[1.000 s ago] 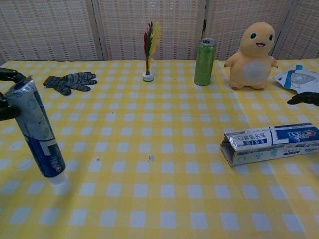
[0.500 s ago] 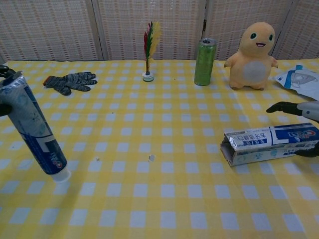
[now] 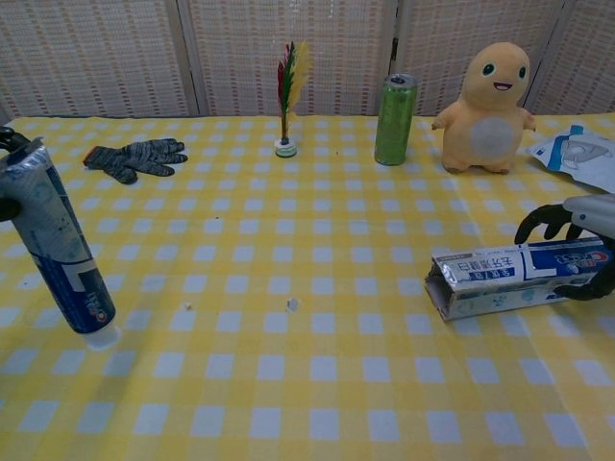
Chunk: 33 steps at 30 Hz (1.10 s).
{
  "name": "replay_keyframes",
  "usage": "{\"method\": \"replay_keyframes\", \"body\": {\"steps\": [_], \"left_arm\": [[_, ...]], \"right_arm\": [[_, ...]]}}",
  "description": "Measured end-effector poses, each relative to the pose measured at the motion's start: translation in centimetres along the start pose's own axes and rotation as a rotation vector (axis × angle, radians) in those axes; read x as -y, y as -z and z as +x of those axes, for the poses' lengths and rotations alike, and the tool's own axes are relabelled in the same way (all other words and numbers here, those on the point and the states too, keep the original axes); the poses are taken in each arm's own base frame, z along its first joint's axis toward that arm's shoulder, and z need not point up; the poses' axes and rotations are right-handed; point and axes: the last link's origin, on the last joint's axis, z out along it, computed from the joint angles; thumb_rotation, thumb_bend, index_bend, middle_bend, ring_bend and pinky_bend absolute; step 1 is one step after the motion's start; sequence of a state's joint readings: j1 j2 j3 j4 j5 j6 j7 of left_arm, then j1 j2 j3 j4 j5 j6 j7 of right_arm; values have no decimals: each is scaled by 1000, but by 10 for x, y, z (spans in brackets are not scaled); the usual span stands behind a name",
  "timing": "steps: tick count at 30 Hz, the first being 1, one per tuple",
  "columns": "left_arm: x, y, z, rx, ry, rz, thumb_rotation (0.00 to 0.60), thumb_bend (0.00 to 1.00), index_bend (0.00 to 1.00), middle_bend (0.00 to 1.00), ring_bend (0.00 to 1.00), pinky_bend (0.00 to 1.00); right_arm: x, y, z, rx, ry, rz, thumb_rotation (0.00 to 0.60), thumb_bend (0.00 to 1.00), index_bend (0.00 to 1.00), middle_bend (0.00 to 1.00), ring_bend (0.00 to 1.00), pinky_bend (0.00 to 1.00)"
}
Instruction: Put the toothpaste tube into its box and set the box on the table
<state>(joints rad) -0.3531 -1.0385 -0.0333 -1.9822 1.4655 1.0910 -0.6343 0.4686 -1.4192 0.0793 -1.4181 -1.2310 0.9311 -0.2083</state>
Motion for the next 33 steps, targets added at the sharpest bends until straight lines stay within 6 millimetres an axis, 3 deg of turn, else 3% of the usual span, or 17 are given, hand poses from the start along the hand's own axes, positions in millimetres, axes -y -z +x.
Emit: {"method": "replay_keyframes", "body": {"steps": [8, 18, 33], "left_arm": [[0, 0, 1, -3, 3, 0, 600, 399, 784, 1000, 1000, 1000], [-6, 2, 4, -23, 12, -16, 600, 400, 783, 1000, 1000, 1000], [-58, -7, 12, -92, 87, -116, 600, 399, 783, 1000, 1000, 1000]], "right_arm": [[3, -4, -5, -30, -3, 1, 600, 309, 397, 294, 316, 383], [7, 0, 2, -75, -78, 24, 600, 308, 402, 299, 315, 388], [28, 9, 20, -184, -433, 154, 600, 308, 406, 298, 314, 387]]}}
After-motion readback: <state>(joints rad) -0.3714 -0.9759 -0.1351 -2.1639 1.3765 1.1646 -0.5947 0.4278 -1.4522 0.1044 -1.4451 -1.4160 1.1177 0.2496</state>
